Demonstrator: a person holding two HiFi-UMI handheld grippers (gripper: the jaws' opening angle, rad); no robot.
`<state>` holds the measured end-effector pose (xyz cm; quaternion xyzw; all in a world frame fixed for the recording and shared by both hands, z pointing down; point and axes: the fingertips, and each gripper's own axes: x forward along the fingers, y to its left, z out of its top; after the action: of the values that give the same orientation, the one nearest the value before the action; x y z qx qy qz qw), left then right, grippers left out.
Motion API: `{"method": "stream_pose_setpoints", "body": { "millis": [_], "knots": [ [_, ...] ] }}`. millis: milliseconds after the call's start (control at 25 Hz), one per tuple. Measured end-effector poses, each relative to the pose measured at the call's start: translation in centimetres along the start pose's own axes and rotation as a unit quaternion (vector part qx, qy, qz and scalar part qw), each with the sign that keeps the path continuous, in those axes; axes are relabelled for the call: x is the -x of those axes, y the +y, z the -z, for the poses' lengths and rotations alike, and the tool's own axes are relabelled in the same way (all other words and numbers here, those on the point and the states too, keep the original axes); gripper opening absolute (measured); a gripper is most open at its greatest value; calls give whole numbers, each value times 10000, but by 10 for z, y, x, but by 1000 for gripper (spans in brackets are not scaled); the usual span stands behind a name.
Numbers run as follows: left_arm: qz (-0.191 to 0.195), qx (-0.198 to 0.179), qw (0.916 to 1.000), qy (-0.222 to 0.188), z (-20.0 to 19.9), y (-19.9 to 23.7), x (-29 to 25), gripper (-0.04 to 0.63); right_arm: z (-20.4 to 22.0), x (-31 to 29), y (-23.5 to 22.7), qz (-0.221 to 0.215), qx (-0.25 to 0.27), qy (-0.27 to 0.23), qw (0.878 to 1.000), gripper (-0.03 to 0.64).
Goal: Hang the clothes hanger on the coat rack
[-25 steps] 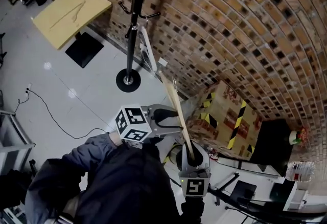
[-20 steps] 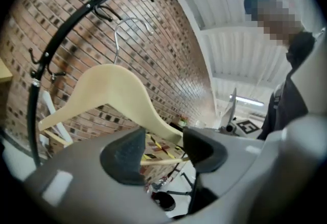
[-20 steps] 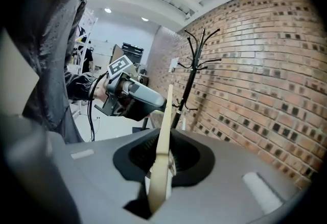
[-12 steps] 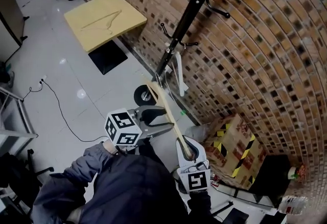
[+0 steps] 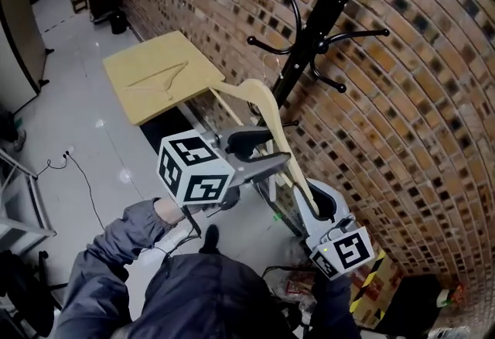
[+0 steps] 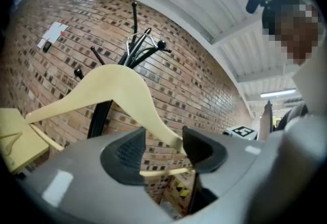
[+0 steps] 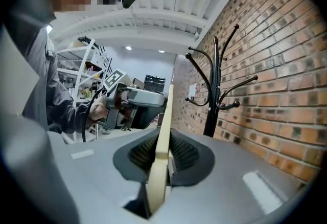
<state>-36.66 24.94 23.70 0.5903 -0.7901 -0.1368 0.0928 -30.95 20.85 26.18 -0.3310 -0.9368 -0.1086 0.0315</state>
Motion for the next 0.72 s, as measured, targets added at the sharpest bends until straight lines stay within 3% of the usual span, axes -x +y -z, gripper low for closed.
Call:
{"method": "stream_pose_setpoints", "body": {
  "millis": [160, 320, 520, 720],
  "knots": [
    [-273, -413, 9988, 48, -43, 22, -23, 213, -27, -21, -42, -454, -588, -268, 9969, 61],
    [-256, -625, 9977, 104, -61, 30, -46, 213, -32, -27, -70, -657, -1123, -522, 9901, 60],
    [-230, -541, 9976, 360, -33, 43, -69, 213, 2, -26, -87, -729, -1488, -545, 9847, 60],
    [-116, -207, 9985, 491, -6, 53, -77, 213, 35, -27, -93, -1188, -2297, -807, 9626, 61]
  ]
}}
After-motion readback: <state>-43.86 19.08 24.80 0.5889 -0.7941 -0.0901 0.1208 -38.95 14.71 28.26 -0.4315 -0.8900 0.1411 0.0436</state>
